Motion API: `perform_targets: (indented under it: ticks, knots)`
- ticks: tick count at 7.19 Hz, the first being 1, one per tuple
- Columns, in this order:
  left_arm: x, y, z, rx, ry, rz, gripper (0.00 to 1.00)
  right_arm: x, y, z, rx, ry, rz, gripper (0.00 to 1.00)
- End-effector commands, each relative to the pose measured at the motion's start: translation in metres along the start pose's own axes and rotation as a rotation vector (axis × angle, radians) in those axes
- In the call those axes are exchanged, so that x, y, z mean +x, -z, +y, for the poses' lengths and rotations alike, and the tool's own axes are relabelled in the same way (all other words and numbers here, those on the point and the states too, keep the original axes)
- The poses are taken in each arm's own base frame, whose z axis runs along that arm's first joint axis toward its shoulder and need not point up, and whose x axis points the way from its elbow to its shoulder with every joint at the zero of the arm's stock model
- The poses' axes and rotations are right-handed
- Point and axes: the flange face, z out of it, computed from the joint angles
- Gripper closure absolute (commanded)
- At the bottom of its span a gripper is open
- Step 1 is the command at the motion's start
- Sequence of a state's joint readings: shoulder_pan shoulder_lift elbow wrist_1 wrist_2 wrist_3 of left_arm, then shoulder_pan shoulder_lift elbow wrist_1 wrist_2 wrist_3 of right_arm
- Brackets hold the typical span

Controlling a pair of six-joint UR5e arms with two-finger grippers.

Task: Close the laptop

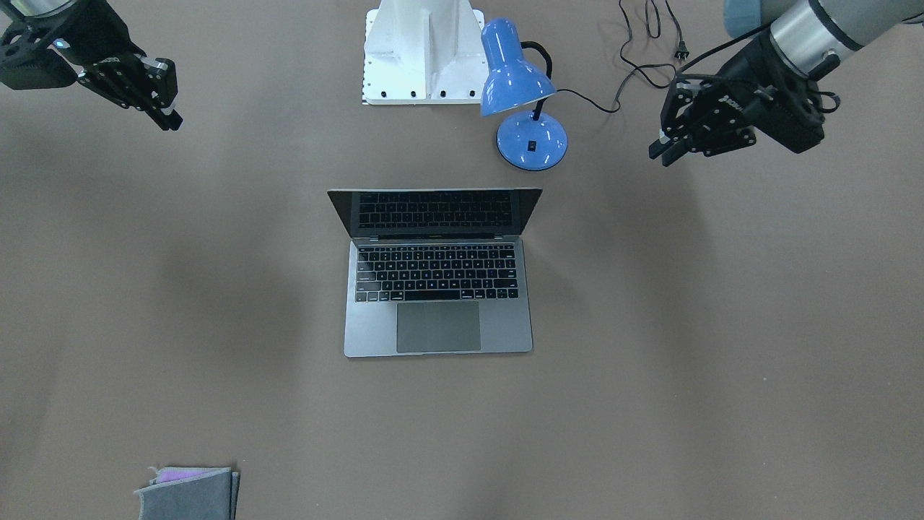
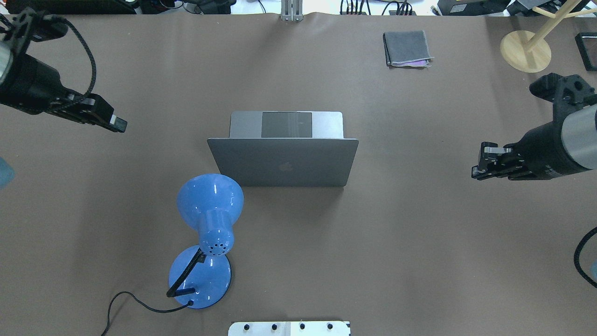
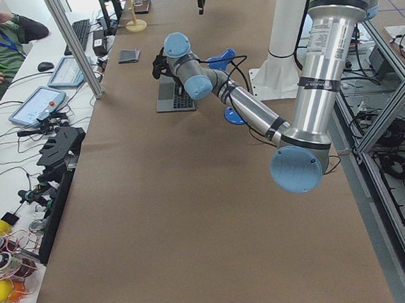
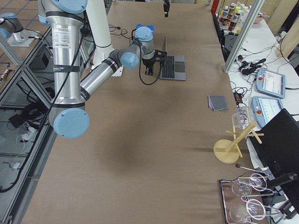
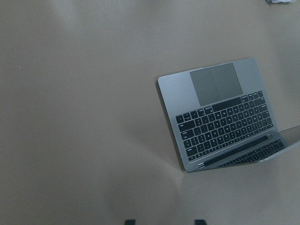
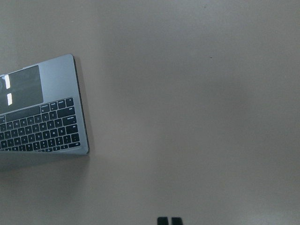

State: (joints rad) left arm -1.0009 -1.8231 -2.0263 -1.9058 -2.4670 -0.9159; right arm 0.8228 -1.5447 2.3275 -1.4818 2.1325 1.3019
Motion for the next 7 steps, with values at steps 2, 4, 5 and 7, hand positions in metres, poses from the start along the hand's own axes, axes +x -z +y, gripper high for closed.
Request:
perform_targets:
  ticks: [2,4,5,7]
  knots:
    - [0.048,-0.04,0.015,-0.08,0.041,0.041,1.0,-0.101,-0.01,0.033,-0.005,-0.061,0.13,1.0]
    - [0.075,-0.064,0.009,-0.072,0.056,-0.019,1.0,-0.134,-0.027,0.065,-0.024,-0.054,0.135,1.0]
    - [0.093,-0.075,0.003,-0.082,0.071,-0.053,1.0,-0.145,-0.039,0.074,-0.02,-0.053,0.143,1.0]
    - [0.106,-0.111,-0.005,-0.074,0.064,-0.1,1.0,-0.17,-0.061,0.079,-0.029,-0.077,0.156,1.0]
